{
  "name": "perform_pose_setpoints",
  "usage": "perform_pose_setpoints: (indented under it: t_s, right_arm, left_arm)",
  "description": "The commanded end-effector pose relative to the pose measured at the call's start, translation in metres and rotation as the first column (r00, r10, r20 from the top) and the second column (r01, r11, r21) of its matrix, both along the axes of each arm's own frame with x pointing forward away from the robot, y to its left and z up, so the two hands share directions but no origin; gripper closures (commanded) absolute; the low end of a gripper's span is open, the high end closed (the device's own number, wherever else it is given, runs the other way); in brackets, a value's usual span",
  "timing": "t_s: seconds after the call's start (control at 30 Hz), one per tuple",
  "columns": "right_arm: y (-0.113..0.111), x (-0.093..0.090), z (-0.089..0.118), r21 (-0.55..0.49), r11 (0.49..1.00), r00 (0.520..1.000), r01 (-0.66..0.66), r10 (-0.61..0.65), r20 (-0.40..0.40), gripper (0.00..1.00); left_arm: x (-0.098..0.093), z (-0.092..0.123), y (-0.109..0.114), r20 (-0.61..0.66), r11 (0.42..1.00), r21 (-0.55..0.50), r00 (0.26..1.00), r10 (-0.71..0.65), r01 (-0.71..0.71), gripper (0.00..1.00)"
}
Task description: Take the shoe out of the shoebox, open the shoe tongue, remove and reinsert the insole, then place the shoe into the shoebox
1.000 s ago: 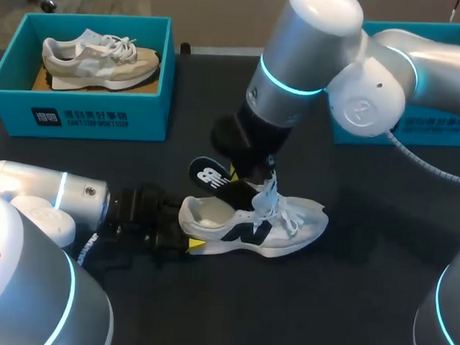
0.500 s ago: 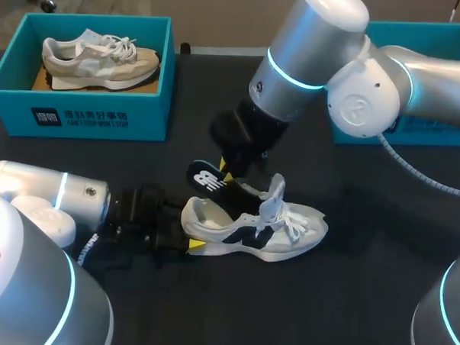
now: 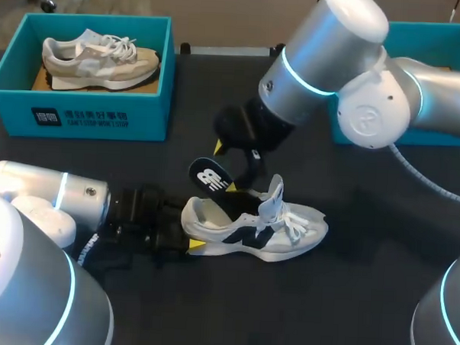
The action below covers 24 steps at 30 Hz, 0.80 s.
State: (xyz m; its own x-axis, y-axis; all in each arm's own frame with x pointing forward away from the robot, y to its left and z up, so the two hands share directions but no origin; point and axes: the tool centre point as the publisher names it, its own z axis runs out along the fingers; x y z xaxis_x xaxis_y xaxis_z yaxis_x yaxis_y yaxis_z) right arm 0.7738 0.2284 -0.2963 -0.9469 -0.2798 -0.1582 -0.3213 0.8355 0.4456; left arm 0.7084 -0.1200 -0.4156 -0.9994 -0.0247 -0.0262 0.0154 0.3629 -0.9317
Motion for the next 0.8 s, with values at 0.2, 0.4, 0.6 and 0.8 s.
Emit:
perform_pose_setpoints:
  t_s: [0.2,0.4,0.6,0.8]
  right_arm:
    - [-0.002,-0.002,-0.001,0.004,1.000,1.000,0.001,-0.001,0.005,0.00]
    - [-0.002,-0.002,-0.001,0.004,1.000,1.000,0.001,-0.001,0.005,0.00]
    - [-0.008,-0.004,0.004,0.062,0.984,0.978,0.169,-0.159,-0.137,0.00]
    - [-0.009,-0.013,0.005,0.088,0.951,0.915,0.295,-0.255,-0.312,0.00]
  left_arm:
    - [0.000,-0.001,-0.001,-0.001,1.000,0.004,1.000,-0.001,0.001,1.00]
    - [0.000,-0.001,-0.001,-0.001,1.000,0.004,1.000,-0.001,0.001,1.00]
    - [0.000,-0.001,-0.001,-0.001,1.000,0.004,1.000,-0.001,0.001,1.00]
    - [0.000,-0.001,-0.001,-0.001,1.000,0.004,1.000,-0.001,0.001,1.00]
